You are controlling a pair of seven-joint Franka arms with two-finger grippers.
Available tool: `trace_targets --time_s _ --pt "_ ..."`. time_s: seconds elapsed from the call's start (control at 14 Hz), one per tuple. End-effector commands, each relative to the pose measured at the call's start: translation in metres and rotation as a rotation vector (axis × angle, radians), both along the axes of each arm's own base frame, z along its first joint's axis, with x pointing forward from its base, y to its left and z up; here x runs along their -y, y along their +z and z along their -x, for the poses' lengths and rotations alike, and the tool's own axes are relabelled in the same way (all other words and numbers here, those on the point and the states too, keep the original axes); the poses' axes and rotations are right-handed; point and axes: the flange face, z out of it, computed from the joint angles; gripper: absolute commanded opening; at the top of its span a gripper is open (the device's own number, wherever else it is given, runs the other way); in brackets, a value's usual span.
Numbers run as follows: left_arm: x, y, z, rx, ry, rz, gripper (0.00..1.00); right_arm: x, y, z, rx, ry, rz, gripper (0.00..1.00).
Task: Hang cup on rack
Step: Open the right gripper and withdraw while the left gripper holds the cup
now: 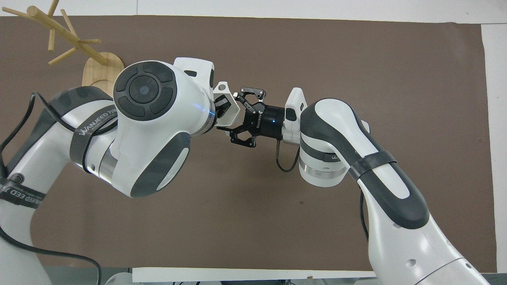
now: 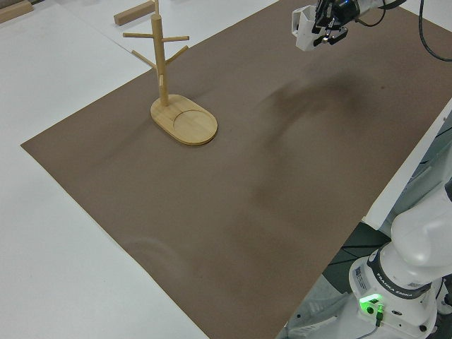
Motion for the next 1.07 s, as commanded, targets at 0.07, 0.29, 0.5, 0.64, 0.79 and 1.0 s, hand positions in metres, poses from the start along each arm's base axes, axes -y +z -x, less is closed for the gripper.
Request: trace_targets --time_s 0.07,0.29,0.5,0.64,0.79,1.0 --pt "-0.014 0.001 -0.014 0.023 0.018 0.002 0.00 0.025 0.027 -0.007 0.010 -0.047 -0.030 0.99" --pt "-0.026 0.004 -0.021 0.032 0.041 0.007 0.00 0.084 0.029 -0.031 0.053 -0.002 0.014 0.99" --pt "-0.076 0.027 -0.050 0.115 0.124 0.061 0.00 0.179 0.027 -0.050 0.046 0.125 0.142 0.99" --pt "-0.123 0.038 -0.072 0.185 0.186 0.098 0.00 0.240 0.026 -0.053 -0.046 0.161 0.258 0.99" --pt "-0.157 0.026 -0.077 0.246 0.174 0.120 0.00 0.288 0.044 -0.052 -0.118 0.157 0.402 0.99" --pt "-0.189 -0.012 -0.056 0.356 0.158 0.208 0.00 0.345 0.084 -0.047 -0.351 0.043 0.610 0.99"
